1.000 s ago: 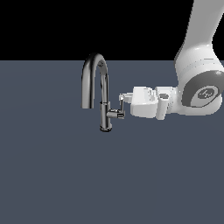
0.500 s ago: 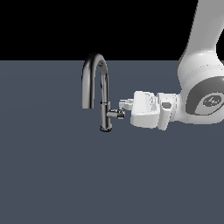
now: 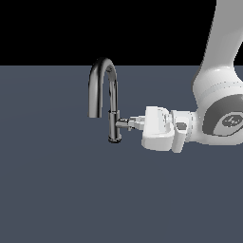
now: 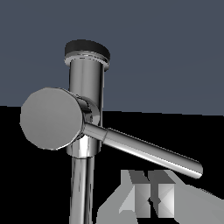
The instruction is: Turn on the faucet by rotating a designated handle.
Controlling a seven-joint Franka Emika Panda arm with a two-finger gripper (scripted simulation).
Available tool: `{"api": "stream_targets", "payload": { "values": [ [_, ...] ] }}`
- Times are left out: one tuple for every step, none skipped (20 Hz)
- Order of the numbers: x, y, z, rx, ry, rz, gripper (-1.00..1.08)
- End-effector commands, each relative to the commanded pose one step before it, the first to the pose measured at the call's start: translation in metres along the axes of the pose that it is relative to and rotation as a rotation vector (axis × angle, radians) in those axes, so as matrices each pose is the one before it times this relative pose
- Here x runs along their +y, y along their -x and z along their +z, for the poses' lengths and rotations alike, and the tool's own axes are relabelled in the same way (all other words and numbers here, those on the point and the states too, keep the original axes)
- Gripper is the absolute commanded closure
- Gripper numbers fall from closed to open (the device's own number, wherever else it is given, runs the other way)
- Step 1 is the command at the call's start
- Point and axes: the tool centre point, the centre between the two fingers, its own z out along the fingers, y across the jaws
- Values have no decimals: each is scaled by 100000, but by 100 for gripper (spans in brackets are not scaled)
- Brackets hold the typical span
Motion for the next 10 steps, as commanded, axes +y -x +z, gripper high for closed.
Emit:
{"api": "stream_targets", "payload": {
  "values": [
    [815, -2045, -4, 347, -18, 1852, 108],
    [183, -543, 58, -56, 136, 195, 108],
    [182, -541, 58, -56, 136, 195, 108],
    [181, -535, 56, -53, 130, 187, 108],
    [179, -537, 58, -55, 136, 195, 108],
    [178, -532, 56, -52, 131, 187, 108],
    [176, -531, 57, -53, 133, 191, 108],
    [174, -527, 55, -51, 131, 187, 108],
    [171, -525, 55, -50, 131, 188, 108],
    [0, 0, 0, 0, 0, 0, 108]
  ]
}}
